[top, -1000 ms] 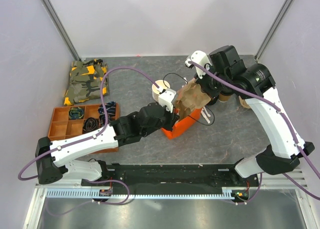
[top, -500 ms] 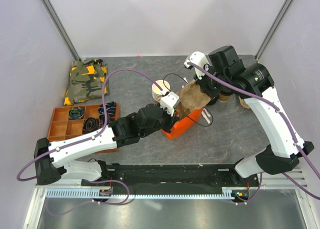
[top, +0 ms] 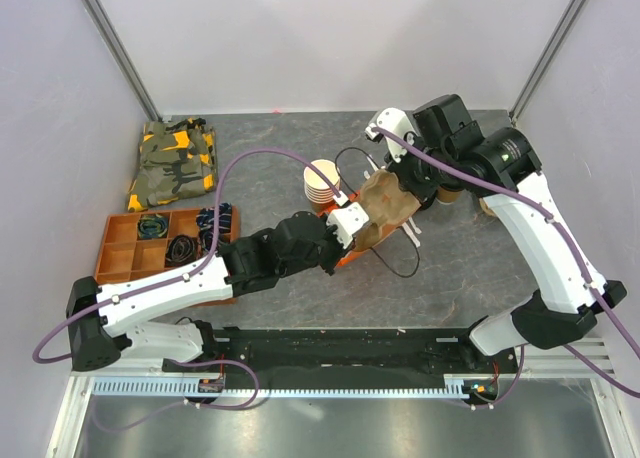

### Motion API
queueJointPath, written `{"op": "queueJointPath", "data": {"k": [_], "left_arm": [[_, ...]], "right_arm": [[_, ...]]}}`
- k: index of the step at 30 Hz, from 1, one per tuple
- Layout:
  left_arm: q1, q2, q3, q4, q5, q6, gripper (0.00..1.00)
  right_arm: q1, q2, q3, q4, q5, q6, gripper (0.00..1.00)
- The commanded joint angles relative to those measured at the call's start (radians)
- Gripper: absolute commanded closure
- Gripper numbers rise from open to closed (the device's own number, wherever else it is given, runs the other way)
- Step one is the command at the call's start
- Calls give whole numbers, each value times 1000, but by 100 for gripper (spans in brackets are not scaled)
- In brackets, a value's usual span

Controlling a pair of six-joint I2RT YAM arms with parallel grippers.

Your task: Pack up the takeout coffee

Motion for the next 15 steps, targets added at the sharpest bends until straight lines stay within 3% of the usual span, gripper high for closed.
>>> {"op": "queueJointPath", "data": {"k": [1, 9, 15], "left_arm": [[23, 0, 43, -17, 36, -46, 98], [118, -31, 58, 35, 148, -307, 98], [178, -64, 40, 31, 203, -349, 98]], "right_arm": [[2, -10, -43, -83, -37, 80, 100], [5, -16, -86, 33, 27, 189, 100], [14, 3, -72, 56, 11, 166, 100]]}}
